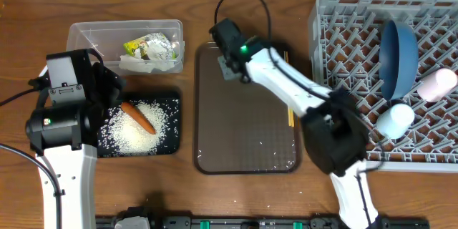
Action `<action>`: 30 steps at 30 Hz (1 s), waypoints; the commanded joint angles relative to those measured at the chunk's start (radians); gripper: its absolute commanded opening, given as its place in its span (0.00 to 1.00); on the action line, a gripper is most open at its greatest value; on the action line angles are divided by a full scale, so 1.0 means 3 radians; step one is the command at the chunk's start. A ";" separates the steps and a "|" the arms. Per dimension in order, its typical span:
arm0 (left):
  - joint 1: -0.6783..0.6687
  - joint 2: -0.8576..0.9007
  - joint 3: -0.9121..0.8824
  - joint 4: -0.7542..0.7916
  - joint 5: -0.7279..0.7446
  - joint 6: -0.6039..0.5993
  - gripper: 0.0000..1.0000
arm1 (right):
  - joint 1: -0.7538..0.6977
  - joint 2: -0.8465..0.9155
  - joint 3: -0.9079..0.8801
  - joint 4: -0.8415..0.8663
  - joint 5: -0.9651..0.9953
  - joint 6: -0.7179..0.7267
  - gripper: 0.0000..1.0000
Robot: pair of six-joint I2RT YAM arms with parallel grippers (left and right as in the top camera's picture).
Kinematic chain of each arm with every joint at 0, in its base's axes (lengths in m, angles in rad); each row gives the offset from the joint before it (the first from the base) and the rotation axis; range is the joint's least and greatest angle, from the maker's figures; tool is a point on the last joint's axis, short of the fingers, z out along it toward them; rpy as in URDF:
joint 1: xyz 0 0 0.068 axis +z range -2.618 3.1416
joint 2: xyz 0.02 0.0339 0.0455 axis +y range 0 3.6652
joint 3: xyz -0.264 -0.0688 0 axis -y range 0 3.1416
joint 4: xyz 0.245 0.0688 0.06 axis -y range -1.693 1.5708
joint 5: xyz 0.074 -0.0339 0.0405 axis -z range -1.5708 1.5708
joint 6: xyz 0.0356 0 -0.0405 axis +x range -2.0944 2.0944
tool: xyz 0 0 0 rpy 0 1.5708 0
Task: Sort waste into correct bins and load items into the dishwasher rack
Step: 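Grasp the blue saucer rim with the right gripper and lift it, then lower the blue saucer upright into the rack beside the plate and release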
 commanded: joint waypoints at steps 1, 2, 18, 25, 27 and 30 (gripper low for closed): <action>0.0022 0.0001 0.0008 -0.0010 -0.0008 -0.0005 0.99 | -0.0191 -0.0847 0.0050 -0.0009 0.0013 0.0004 0.01; 0.0022 0.0001 0.0008 -0.0010 -0.0008 -0.0005 0.99 | -0.0249 -0.1013 0.0050 -0.0010 -0.0039 0.0005 0.01; 0.0022 0.0001 0.0008 -0.0009 -0.0008 -0.0005 0.99 | -0.2679 -0.2756 0.0048 -0.0206 -0.1794 -0.0098 0.01; 0.0022 0.0001 0.0008 -0.0009 -0.0008 -0.0005 0.99 | -0.3758 -0.2346 0.0047 0.0056 -0.3366 -0.0234 0.01; 0.0022 0.0001 0.0008 -0.0009 -0.0008 -0.0005 0.99 | -0.3946 -0.2108 0.0047 0.0264 -0.3833 -0.0231 0.01; 0.0022 0.0001 0.0008 -0.0009 -0.0008 -0.0005 0.99 | -0.4107 -0.1750 0.0047 0.0530 -0.4292 -0.0216 0.01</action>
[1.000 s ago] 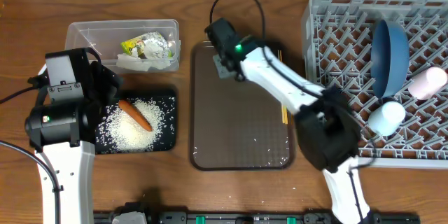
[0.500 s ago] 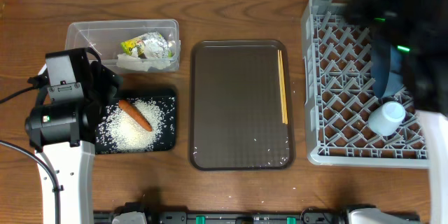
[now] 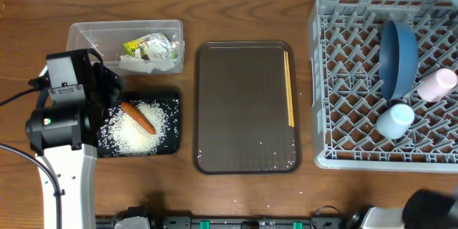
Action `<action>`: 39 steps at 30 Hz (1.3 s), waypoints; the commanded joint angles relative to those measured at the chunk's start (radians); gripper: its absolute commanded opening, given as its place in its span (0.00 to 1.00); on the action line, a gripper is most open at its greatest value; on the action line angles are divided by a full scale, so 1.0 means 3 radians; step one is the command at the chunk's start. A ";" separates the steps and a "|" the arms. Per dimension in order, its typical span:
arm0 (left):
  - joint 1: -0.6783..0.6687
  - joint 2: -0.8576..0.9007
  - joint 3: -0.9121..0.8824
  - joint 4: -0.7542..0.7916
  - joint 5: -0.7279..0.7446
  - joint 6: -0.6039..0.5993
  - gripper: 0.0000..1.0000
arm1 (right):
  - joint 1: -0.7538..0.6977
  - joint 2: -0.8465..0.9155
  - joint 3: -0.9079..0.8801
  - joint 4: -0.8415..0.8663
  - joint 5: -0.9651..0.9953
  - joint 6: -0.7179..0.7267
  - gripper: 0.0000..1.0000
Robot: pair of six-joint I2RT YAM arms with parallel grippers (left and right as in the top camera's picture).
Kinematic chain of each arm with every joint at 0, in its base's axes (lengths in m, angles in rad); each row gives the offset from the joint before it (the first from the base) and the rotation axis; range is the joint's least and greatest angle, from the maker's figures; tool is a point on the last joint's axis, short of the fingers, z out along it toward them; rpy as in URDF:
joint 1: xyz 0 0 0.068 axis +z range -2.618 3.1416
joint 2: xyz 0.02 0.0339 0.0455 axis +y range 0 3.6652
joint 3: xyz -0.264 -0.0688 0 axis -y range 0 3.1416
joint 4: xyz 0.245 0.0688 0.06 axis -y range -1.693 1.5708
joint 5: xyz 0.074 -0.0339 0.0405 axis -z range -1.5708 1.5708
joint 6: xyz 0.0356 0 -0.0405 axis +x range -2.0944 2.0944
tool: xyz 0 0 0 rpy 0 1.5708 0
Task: Sort waste into correct bins and load items into the dishwasher rack
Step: 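Lower the blue saucer upright into the rack beside the plate and release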
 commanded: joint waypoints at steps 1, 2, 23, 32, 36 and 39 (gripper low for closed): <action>0.0022 0.0001 0.0008 -0.0010 -0.0008 -0.0004 0.99 | -0.0155 0.0389 -0.0020 0.0146 -0.0945 -0.0011 0.01; 0.0022 0.0001 0.0008 -0.0010 -0.0008 -0.0004 0.99 | -0.0178 0.0495 -0.0020 0.0198 -0.0994 0.0023 0.01; 0.0022 0.0001 0.0008 -0.0010 -0.0008 -0.0004 0.99 | -0.0364 0.2298 -0.0020 0.1434 -0.1275 0.0946 0.01; 0.0022 0.0001 0.0008 -0.0010 -0.0008 -0.0004 0.99 | -0.0362 0.2525 -0.0020 0.2160 -0.1479 0.1484 0.01; 0.0022 0.0001 0.0008 -0.0010 -0.0008 -0.0004 0.99 | -0.0348 0.2525 -0.0020 0.2389 -0.1551 0.1760 0.01; 0.0022 0.0001 0.0008 -0.0010 -0.0008 -0.0004 0.99 | -0.0348 0.2525 -0.0020 0.2462 -0.1553 0.1882 0.01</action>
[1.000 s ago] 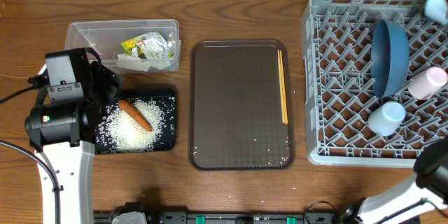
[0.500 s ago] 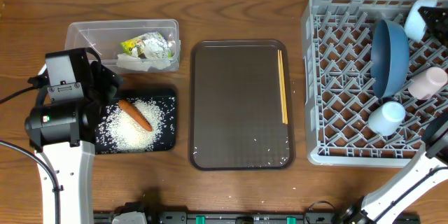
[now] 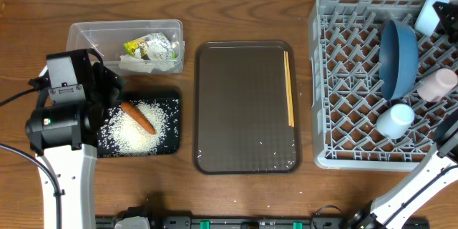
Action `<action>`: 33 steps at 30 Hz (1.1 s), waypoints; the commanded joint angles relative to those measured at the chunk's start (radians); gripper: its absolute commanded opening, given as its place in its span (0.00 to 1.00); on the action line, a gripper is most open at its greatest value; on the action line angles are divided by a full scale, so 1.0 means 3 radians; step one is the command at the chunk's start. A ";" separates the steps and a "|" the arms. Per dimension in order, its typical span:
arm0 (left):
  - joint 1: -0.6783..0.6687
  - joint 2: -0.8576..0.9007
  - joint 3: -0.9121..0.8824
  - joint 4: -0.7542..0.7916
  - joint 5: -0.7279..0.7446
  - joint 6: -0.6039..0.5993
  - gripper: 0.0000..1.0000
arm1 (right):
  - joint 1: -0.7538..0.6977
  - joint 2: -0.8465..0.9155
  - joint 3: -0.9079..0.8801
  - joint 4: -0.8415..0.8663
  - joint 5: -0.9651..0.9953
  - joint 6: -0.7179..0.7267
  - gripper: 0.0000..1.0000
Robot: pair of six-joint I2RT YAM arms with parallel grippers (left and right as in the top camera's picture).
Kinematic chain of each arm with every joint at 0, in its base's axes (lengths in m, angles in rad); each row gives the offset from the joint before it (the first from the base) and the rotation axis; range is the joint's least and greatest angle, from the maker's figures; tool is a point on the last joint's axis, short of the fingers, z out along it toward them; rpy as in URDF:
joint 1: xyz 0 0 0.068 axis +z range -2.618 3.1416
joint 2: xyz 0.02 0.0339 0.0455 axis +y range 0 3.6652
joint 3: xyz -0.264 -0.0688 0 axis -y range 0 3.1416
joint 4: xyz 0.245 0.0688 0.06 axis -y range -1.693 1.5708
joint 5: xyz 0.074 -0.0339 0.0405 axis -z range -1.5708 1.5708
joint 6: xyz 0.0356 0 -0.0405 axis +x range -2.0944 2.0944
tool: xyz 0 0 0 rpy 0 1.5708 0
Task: Sort waste into correct bins and load items into the dishwasher rack
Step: 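Lower the blue saucer upright into the rack beside the plate and release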
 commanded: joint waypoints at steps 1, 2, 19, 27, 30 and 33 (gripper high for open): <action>0.0022 0.0001 0.0008 -0.0009 -0.0008 -0.0004 0.99 | 0.0006 0.0079 -0.0004 0.0023 -0.0079 0.0268 0.01; 0.0022 0.0001 0.0008 -0.0009 -0.0008 -0.0004 1.00 | 0.0019 0.0079 -0.0004 0.0025 -0.0089 0.0268 0.01; 0.0022 0.0001 0.0008 -0.0009 -0.0008 -0.0004 0.99 | -0.0052 0.0066 -0.0004 0.0025 -0.0130 0.0257 0.04; 0.0022 0.0001 0.0008 -0.0009 -0.0008 -0.0004 0.99 | -0.0262 0.0060 -0.0004 -0.0215 -0.0151 0.0151 0.15; 0.0022 0.0001 0.0008 -0.0009 -0.0008 -0.0004 0.99 | -0.0290 0.0060 -0.0004 -0.0401 -0.0151 0.0046 0.22; 0.0022 0.0001 0.0008 -0.0009 -0.0008 -0.0004 0.99 | -0.0310 0.0058 -0.0004 -0.0505 -0.0140 0.0028 0.49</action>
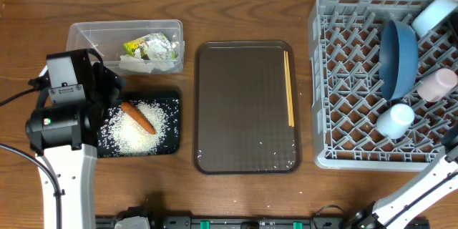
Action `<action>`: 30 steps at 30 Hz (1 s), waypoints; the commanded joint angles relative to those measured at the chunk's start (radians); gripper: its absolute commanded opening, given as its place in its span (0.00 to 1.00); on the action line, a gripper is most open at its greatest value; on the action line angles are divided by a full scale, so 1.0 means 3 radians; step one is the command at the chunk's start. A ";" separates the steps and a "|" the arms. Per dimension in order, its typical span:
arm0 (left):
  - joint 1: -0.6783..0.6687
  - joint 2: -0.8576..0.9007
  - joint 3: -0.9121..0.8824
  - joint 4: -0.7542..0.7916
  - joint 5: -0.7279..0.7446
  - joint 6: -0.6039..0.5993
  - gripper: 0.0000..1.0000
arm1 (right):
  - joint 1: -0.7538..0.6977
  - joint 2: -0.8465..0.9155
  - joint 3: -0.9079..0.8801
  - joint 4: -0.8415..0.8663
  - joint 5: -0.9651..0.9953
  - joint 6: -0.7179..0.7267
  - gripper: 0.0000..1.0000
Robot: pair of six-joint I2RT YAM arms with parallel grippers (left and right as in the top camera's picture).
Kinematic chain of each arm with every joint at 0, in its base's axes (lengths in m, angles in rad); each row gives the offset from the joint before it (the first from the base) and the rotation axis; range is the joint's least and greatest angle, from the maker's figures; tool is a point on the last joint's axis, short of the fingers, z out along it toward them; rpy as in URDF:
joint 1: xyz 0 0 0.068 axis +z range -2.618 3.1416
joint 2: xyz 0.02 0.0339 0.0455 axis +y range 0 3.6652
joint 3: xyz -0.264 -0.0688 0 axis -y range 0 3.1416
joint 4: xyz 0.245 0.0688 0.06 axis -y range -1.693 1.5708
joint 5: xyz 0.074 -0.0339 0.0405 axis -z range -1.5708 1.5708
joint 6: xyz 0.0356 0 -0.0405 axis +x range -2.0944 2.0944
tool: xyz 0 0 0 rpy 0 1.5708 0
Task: Sort waste into correct bins and load items into the dishwasher rack
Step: 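Lower the blue saucer upright into the rack beside the plate and release, then reach the right gripper to the wooden chopsticks on the brown tray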
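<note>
The grey dishwasher rack (343, 79) fills the right side. In it stand a blue bowl (398, 56) on edge, a pink cup (438, 84) and a pale blue cup (395, 120). A second pale blue cup (431, 14) lies tilted at the rack's far right corner. One wooden chopstick (289, 89) lies along the right side of the brown tray (243, 107). My left arm (63, 107) hangs over the black tray's left edge, its fingers hidden under the wrist. Only a white link of my right arm (422, 186) shows at the lower right; its gripper is out of frame.
A clear bin (86, 36) at the back left holds a green wrapper (149, 45) and crumpled paper. In front of it a black tray (172, 147) holds rice and a carrot (137, 117).
The pale blue cup at the rack's far right corner has tipped over and sits a little lower in the rack. Less of my right arm shows at the right edge. The left arm is still.
At first my right arm reached across to the tray's far left corner. Then it was gone from the tray, leaving only the chopstick. A second pale blue cup then showed at the rack's far right corner, and now lies tilted there.
</note>
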 commanded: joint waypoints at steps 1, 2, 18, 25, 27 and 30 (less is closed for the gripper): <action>0.0022 0.0001 0.0008 -0.0010 -0.0006 -0.0004 0.99 | -0.0005 0.0051 -0.0001 -0.0053 -0.0061 -0.0120 0.54; 0.0022 0.0001 0.0008 -0.0010 -0.0006 -0.0004 0.99 | -0.0018 0.0038 -0.0001 -0.0084 -0.0043 -0.0123 0.58; 0.0022 0.0001 0.0008 -0.0010 -0.0006 -0.0004 0.99 | -0.0072 -0.1827 -0.0001 -0.2588 0.3422 -0.1240 0.85; 0.0022 0.0001 0.0008 -0.0010 -0.0006 -0.0004 0.99 | -0.0010 -0.2735 -0.0001 -0.2626 0.2958 -0.1176 0.99; 0.0022 0.0001 0.0008 -0.0010 -0.0006 -0.0004 0.99 | 0.0050 -0.2942 -0.0001 -0.2691 0.2312 -0.1155 0.99; 0.0022 0.0001 0.0008 -0.0010 -0.0006 -0.0004 0.99 | 0.0247 -0.3187 -0.0001 -0.2705 0.0994 -0.1166 0.99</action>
